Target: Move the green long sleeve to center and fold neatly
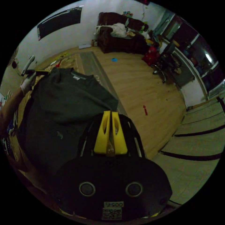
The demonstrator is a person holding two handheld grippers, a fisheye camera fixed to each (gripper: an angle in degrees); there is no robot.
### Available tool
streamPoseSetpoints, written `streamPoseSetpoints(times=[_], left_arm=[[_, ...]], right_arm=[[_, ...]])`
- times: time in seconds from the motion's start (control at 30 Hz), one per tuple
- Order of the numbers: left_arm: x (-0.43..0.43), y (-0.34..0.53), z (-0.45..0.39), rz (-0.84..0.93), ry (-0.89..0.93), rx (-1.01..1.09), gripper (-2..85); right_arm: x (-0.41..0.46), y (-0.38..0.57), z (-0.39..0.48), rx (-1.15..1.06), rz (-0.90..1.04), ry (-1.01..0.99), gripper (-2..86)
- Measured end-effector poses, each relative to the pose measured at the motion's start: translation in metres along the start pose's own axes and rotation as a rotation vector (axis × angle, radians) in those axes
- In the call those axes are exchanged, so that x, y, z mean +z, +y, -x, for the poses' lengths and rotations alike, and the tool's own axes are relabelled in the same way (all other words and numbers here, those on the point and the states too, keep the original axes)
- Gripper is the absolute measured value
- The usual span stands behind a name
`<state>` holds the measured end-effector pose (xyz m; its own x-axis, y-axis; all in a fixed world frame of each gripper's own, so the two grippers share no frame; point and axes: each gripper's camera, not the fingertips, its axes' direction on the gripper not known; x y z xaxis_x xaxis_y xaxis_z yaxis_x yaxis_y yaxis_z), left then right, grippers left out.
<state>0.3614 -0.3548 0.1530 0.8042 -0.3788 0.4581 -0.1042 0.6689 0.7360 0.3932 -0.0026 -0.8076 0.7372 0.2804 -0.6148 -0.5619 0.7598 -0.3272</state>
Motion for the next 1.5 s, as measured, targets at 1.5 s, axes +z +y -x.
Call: streamPoseSetpoints(times=[1.5], left_arm=[[-0.053, 0.377, 0.018, 0.314, -0.006, 0.41, 6.7]], right_arm=[[0.071, 0.213, -0.069, 0.189, 0.067, -0.51, 4.2]])
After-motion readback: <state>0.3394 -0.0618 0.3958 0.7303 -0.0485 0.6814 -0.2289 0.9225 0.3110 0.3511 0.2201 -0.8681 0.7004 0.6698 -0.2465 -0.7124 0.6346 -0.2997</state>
